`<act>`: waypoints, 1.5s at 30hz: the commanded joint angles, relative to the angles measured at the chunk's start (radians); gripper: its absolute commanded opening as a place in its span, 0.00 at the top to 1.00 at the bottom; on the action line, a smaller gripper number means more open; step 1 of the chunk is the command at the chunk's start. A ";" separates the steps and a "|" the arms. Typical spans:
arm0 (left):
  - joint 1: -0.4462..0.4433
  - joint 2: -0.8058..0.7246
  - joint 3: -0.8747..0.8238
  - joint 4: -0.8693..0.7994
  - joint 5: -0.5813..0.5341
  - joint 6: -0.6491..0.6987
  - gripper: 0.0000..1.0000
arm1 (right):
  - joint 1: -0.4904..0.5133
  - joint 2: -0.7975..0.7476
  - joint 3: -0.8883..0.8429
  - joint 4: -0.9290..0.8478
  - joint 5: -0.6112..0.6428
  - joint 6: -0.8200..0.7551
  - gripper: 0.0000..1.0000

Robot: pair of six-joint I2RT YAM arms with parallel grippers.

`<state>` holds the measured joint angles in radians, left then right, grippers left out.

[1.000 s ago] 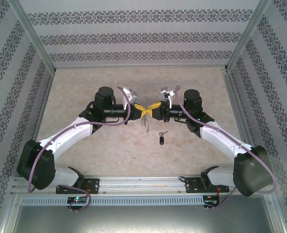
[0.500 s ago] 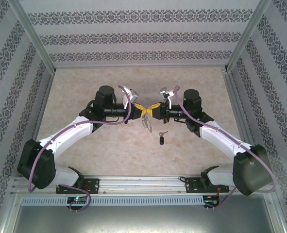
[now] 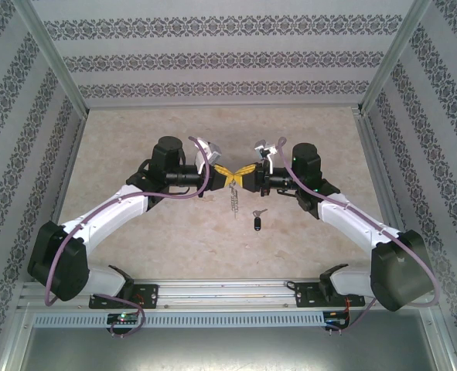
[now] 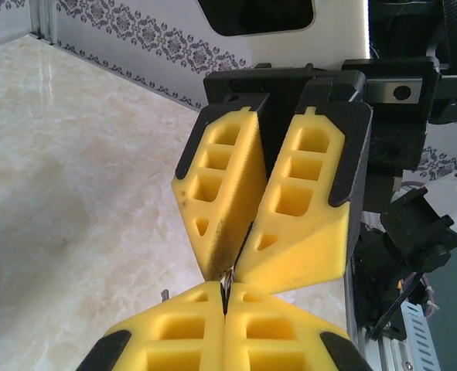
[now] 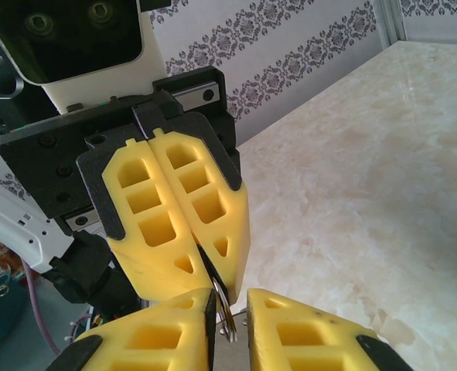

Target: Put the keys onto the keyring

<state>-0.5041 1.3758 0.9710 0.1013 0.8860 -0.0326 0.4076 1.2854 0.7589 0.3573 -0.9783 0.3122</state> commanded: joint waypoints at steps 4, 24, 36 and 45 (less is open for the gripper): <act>-0.015 -0.005 0.040 0.031 0.007 0.020 1.00 | -0.008 -0.028 -0.042 0.033 -0.034 0.002 0.79; -0.016 0.011 0.027 0.072 0.038 -0.014 1.00 | -0.003 0.014 0.003 0.088 -0.040 0.039 0.85; -0.015 -0.113 -0.135 0.343 -0.300 -0.236 0.53 | -0.015 -0.018 -0.063 0.224 0.046 0.089 1.00; -0.011 -0.256 -0.299 0.517 -0.392 -0.419 0.40 | -0.015 -0.080 -0.130 0.429 0.123 0.183 1.00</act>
<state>-0.5095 1.1336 0.7036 0.4892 0.5163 -0.3542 0.4011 1.2335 0.6468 0.6235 -0.8913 0.4427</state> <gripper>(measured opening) 0.598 0.066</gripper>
